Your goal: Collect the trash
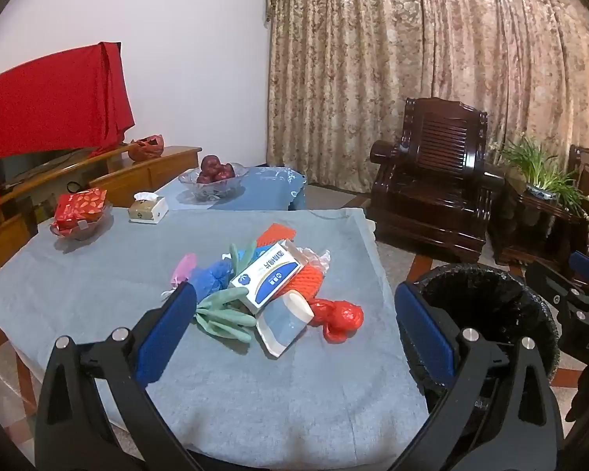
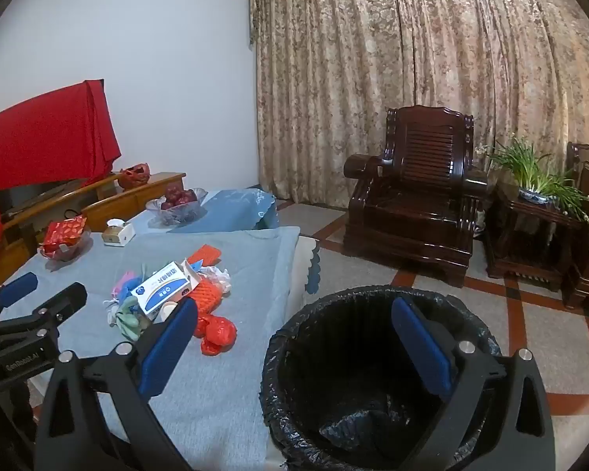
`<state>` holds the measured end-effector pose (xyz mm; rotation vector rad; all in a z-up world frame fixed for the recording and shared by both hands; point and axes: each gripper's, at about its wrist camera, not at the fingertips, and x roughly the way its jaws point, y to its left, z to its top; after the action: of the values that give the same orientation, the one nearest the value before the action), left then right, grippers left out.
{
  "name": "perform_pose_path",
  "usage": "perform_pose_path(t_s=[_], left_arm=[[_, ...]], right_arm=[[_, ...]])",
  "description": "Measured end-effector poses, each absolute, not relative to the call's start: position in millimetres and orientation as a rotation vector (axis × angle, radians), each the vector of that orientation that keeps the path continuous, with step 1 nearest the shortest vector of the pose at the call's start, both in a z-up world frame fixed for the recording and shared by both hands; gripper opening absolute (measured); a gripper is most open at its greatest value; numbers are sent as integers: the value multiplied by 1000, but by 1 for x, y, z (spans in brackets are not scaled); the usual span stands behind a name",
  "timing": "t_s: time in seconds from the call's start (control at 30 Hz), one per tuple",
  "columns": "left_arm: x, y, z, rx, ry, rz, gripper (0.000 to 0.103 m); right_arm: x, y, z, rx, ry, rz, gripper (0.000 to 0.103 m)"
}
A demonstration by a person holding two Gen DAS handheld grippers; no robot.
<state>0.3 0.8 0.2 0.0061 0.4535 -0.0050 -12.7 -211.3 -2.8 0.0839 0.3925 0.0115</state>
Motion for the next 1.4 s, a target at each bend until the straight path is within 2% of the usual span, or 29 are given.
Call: perform_pose_path(t_s=[1.4], left_arm=[[1, 1, 1, 11, 452, -4, 98]], right_arm=[[-8, -205, -12, 83, 413, 18, 97]])
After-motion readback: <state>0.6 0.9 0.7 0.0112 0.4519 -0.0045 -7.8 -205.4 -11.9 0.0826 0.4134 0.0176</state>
